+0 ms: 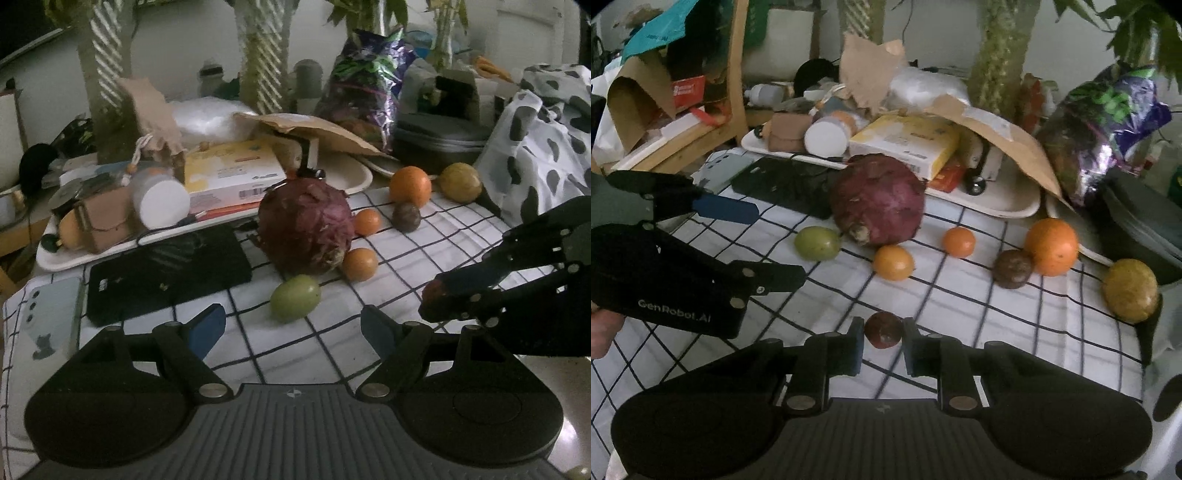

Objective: Organize fruits

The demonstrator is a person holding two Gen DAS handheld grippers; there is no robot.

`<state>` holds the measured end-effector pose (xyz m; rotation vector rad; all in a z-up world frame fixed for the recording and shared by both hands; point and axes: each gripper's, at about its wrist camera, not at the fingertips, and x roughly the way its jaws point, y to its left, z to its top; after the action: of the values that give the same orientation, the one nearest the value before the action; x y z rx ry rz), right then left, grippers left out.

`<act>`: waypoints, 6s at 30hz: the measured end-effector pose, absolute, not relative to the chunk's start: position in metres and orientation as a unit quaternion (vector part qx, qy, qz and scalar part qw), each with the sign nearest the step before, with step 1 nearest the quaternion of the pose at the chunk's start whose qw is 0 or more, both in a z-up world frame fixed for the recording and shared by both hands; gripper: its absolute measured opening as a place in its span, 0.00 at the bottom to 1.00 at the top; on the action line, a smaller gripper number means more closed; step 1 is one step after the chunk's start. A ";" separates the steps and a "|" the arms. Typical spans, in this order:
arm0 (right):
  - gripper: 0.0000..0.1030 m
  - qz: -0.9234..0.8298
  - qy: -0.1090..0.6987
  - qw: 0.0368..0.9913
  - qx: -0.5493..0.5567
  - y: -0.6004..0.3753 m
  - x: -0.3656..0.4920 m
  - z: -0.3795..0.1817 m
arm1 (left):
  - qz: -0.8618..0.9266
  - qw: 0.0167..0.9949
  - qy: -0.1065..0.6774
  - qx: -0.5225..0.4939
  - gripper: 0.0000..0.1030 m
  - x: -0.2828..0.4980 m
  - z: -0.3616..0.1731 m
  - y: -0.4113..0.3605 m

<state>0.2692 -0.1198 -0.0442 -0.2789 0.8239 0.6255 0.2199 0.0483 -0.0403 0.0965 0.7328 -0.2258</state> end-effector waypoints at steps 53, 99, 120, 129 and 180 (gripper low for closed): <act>0.21 0.299 0.355 0.880 -0.099 -0.172 0.220 -0.010 | -0.177 0.923 0.338 0.047 0.27 0.198 -0.030 0.030; 0.22 0.247 0.417 0.872 -0.075 -0.205 0.089 -0.016 | -0.213 0.895 0.387 0.064 0.27 0.027 -0.021 -0.025; 0.22 0.246 0.430 0.864 -0.089 -0.202 0.089 -0.022 | -0.203 0.890 0.404 0.062 0.42 0.034 -0.029 -0.027; 0.56 0.236 0.424 0.870 -0.086 -0.205 0.090 -0.019 | -0.190 0.899 0.391 0.052 0.61 0.034 -0.024 -0.025; 1.00 0.129 0.372 0.917 -0.065 -0.218 0.119 -0.007 | -0.112 0.937 0.325 0.063 0.68 0.071 -0.010 -0.003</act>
<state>0.1193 -0.2181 -0.0072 -0.1332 0.7650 0.2653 0.0713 -0.0034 -0.0096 0.1291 0.6647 -0.2296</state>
